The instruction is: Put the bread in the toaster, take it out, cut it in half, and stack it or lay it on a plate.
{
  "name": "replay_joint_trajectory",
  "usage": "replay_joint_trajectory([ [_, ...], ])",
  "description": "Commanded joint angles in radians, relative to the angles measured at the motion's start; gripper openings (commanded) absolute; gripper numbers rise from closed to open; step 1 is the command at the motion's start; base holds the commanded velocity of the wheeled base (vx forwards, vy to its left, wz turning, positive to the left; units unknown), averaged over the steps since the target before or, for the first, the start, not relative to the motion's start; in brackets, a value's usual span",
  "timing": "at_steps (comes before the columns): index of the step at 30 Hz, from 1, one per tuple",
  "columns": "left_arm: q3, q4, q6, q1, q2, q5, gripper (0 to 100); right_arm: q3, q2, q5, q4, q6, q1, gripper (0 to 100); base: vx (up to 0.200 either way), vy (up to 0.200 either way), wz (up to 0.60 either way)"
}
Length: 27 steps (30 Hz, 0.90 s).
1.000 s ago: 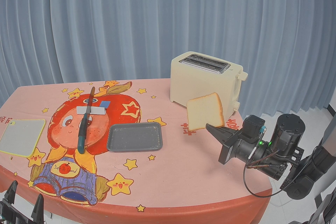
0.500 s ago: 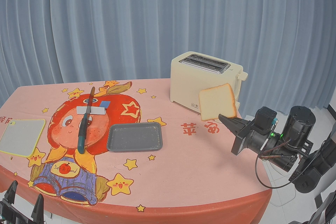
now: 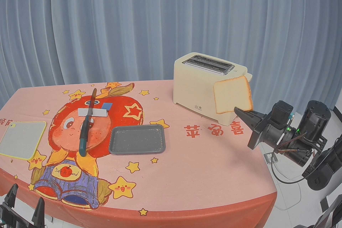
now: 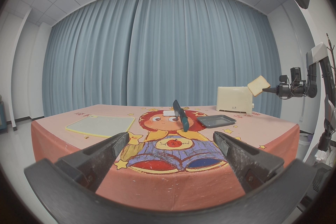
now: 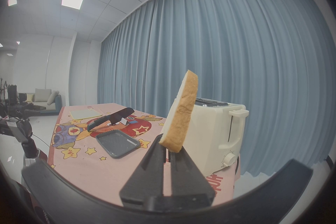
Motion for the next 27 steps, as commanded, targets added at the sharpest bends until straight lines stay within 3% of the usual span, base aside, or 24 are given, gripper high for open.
replay_joint_trajectory([
  [1, 0.018, 0.0, -0.001, 0.0, -0.013, 0.0, 100, 0.001, -0.003, 0.007, 0.0, -0.002, -0.012, 0, 0.0, 0.0, 0.0],
  [27, 0.018, 0.0, -0.001, 0.0, -0.013, 0.0, 100, -0.002, 0.006, 0.006, 0.0, -0.002, -0.026, 0, 0.0, 0.0, 0.0],
])
